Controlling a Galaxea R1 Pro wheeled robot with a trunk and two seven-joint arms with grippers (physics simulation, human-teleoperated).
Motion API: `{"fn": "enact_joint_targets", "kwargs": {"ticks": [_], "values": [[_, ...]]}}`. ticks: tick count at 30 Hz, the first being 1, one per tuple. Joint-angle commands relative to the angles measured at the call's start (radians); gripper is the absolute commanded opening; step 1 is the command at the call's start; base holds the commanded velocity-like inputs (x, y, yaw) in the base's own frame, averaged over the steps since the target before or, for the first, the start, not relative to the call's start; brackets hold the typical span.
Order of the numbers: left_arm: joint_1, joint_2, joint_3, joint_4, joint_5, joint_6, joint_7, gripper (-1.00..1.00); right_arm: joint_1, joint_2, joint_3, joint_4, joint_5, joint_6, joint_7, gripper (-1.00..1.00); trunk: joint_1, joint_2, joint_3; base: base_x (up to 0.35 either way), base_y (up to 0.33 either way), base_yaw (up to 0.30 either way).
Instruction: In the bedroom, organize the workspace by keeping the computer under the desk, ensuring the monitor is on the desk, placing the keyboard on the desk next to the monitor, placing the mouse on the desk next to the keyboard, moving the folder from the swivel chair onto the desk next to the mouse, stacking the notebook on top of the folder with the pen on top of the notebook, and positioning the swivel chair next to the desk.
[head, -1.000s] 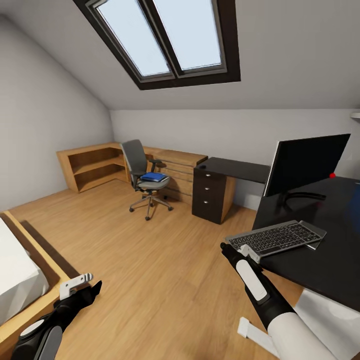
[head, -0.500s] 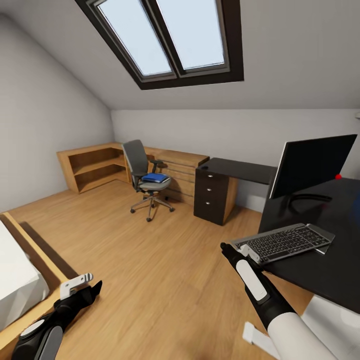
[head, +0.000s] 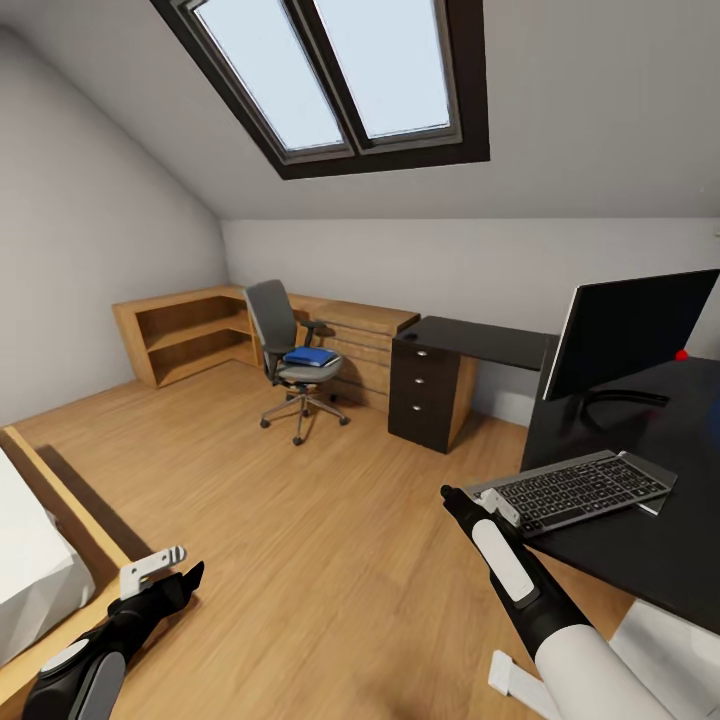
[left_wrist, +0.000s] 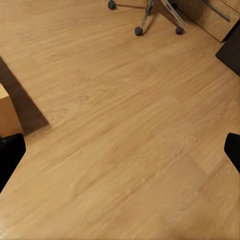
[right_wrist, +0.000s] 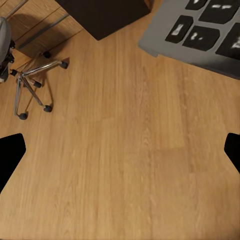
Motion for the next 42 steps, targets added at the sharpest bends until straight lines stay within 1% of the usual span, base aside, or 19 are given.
{"fn": "enact_joint_targets", "kwargs": {"ticks": [1,15,18,19,20,23,24,29,30,31,32,35,39,42], "values": [[-0.001,0.000,-0.001,-0.001,0.011,0.006,0.008,1.00,-0.001,0.000,0.002,-0.002,-0.002,0.004,-0.007,1.00,0.000,-0.001,-0.001,-0.129,0.000,0.000],[-0.001,0.001,0.000,-0.001,0.011,0.008,0.008,1.00,0.000,0.004,0.011,-0.002,0.000,0.004,-0.005,1.00,0.000,-0.001,-0.001,-0.282,0.000,0.000],[-0.001,0.001,-0.001,-0.001,0.011,0.008,0.008,1.00,0.000,0.007,0.023,-0.003,0.001,0.004,-0.002,1.00,0.000,-0.001,-0.001,-0.112,0.000,0.000],[-0.001,0.001,-0.001,-0.001,0.011,0.008,0.008,1.00,0.000,0.008,0.031,-0.003,0.001,0.005,0.001,1.00,0.000,-0.001,-0.001,-0.071,0.000,0.000],[-0.001,0.001,-0.001,-0.001,0.011,0.008,0.008,1.00,0.000,0.010,0.055,-0.003,0.002,0.004,0.011,1.00,0.000,-0.001,-0.001,-0.045,0.000,0.000],[-0.001,0.001,-0.001,-0.001,0.011,0.008,0.008,1.00,0.000,0.012,0.105,-0.007,0.004,0.004,0.030,1.00,0.000,-0.001,-0.001,-0.029,0.000,0.000],[-0.001,0.001,-0.001,-0.001,0.011,0.008,0.008,1.00,0.000,0.012,0.140,-0.017,0.005,0.004,0.041,1.00,0.000,-0.001,-0.001,-0.015,0.000,0.000],[-0.001,0.001,-0.001,-0.001,0.011,0.008,0.008,1.00,0.000,0.012,0.217,-0.071,0.007,0.003,0.053,1.00,0.000,-0.001,-0.001,-0.008,0.000,0.000],[-0.001,0.001,-0.001,-0.001,0.011,0.008,0.008,1.00,0.000,0.011,0.239,-0.092,0.007,0.002,0.054,1.00,0.000,-0.001,-0.001,-0.003,0.000,0.000],[-0.001,0.000,-0.001,-0.001,0.011,0.008,0.008,1.00,0.000,0.010,0.248,-0.100,0.007,0.002,0.055,1.00,0.000,-0.001,-0.001,-0.002,0.000,0.000],[-0.001,0.000,-0.001,-0.001,0.011,0.007,0.008,1.00,0.000,0.006,0.269,-0.126,0.009,0.002,0.056,1.00,0.000,-0.001,-0.001,0.000,0.000,0.000],[-0.001,-0.001,-0.001,-0.001,0.011,0.006,0.008,1.00,0.000,0.002,0.274,-0.135,0.010,0.001,0.056,1.00,0.000,-0.001,-0.001,0.000,0.000,0.000],[-0.001,-0.001,-0.001,0.000,0.011,0.004,0.008,1.00,0.000,-0.012,0.275,-0.162,0.010,0.000,0.049,1.00,0.000,-0.001,-0.001,0.000,-0.069,0.000],[-0.001,-0.001,-0.001,0.000,0.011,0.004,0.008,1.00,0.000,-0.027,0.276,-0.188,0.009,-0.007,0.027,1.00,0.000,-0.001,-0.001,0.000,-0.210,0.000]]}}
